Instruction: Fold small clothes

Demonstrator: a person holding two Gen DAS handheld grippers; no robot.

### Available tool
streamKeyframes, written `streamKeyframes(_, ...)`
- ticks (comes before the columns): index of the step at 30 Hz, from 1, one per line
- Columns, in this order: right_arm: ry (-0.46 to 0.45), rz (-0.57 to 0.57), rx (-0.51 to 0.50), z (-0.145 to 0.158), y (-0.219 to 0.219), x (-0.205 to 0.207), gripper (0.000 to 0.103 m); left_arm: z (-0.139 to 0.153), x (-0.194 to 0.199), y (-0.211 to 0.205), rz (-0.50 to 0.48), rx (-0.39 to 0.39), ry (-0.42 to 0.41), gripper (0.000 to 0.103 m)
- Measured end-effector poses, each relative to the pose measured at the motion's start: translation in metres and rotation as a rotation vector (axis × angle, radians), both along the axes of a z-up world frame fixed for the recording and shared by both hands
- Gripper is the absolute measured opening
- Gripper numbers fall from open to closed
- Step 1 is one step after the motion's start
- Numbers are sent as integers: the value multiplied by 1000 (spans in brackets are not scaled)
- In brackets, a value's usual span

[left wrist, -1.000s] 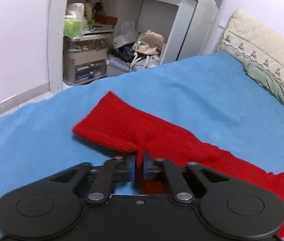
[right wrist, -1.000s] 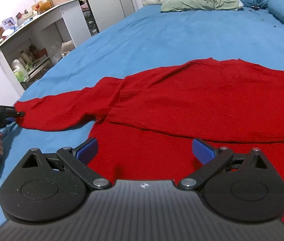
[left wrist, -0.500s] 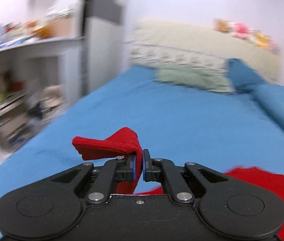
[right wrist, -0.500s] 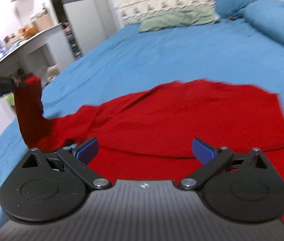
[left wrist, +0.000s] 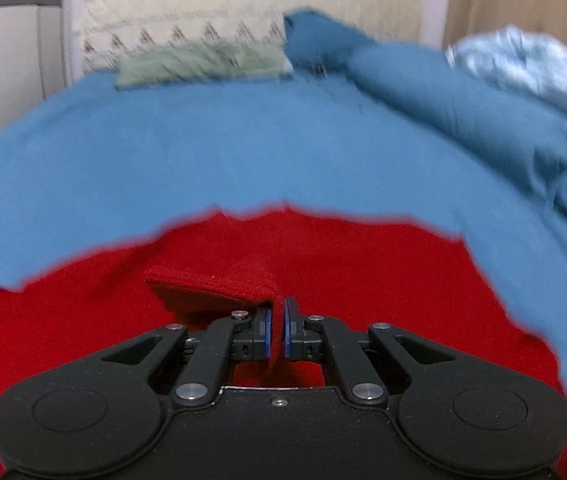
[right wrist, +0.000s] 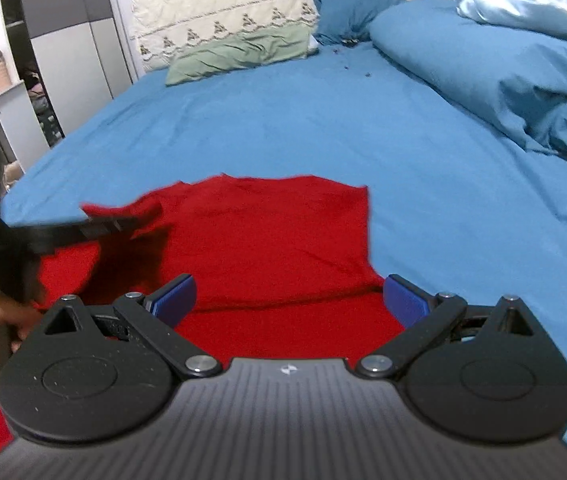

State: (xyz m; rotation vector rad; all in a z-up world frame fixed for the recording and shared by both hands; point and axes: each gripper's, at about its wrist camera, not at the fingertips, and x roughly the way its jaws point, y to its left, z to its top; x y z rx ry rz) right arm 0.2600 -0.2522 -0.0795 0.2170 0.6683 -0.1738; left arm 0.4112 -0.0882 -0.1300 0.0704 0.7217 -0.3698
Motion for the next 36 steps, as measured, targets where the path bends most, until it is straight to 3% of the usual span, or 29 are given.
streamKeyframes(5, 14, 16, 5, -12, -11, 0, 103, -24, -5, -3, -22, 29, 25, 10)
streamKeyframes(6, 12, 20, 5, -13, -12, 2, 103, -20, -6, 1, -24, 15, 23, 26)
streamKeyframes(7, 10, 25, 2, -13, -11, 4, 103, -15, -9, 7, -33, -1, 18, 51)
streamKeyframes(9, -4, 36, -9, -9, -9, 11, 103, 5, -22, 20, -44, -11, -41, 75)
streamKeyframes(12, -30, 81, -18, 1, 3, 24, 103, 30, -48, 49, -18, 15, -139, 96)
streamKeyframes(17, 18, 247, -87, -5, 48, 64, 103, 31, -77, 108, 138, 102, -226, 97)
streamKeyframes(20, 49, 344, -180, -19, 88, 94, 103, 12, -75, 137, 203, 104, -158, 97)
streamKeyframes(24, 92, 435, -257, -45, 131, 130, 80, -1, -64, 162, 233, 44, -75, 97)
streamKeyframes(28, 112, 492, -328, -67, 161, 159, 73, -15, -59, 170, 241, 57, -36, 97)
streamKeyframes(29, 109, 504, -344, -70, 166, 163, 63, -17, -58, 172, 245, 56, -29, 97)
streamKeyframes(30, 106, 513, -359, -71, 168, 167, 33, -17, -59, 175, 246, 52, -22, 97)
streamKeyframes(31, 101, 509, -368, -72, 170, 171, 21, -18, -63, 179, 245, 50, -18, 97)
streamKeyframes(33, 68, 427, -325, -66, 160, 172, 20, -20, -65, 183, 243, 59, -22, 97)
streamKeyframes(36, 6, 249, -161, -58, 127, 155, 20, -22, -68, 186, 245, 74, -16, 97)
